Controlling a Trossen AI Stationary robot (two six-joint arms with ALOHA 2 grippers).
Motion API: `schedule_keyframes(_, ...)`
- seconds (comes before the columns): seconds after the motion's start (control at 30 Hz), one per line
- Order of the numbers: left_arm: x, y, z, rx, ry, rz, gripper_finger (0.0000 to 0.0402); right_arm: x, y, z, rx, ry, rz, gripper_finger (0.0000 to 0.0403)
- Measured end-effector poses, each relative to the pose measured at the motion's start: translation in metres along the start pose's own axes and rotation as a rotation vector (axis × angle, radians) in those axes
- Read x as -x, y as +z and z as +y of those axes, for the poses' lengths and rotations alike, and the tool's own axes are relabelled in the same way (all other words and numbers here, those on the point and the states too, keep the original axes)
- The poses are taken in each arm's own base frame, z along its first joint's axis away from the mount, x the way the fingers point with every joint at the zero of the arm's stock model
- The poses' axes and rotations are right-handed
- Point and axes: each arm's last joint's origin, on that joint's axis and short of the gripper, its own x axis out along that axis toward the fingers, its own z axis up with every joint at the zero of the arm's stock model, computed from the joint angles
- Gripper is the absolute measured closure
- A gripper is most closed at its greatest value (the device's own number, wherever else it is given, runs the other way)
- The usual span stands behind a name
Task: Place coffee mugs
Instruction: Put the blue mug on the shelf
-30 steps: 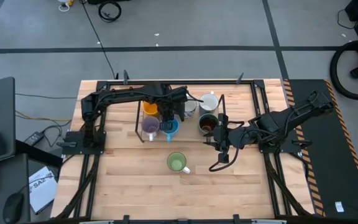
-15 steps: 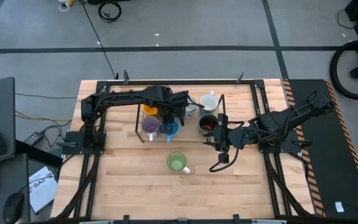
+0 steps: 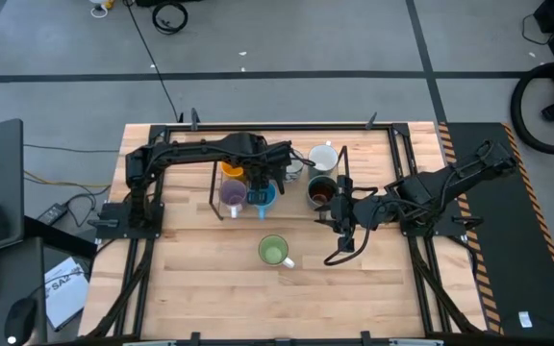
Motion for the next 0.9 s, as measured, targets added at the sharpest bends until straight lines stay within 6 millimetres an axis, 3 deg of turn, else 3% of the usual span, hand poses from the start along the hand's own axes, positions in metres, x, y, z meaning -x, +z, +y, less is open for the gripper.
schedule_keyframes(0.57,0.002,0.002,-0.017,-0.026,0.075,0.026,0.0338,0.000,0.000,0.000,0.004,0.000,-0.002,0.0274)
schedule_keyframes(0.9,0.021,0.009,-0.014,-0.015,0.110,-0.018,0.0338,0.000,0.001,0.000,0.007,-0.001,-0.007,0.0274)
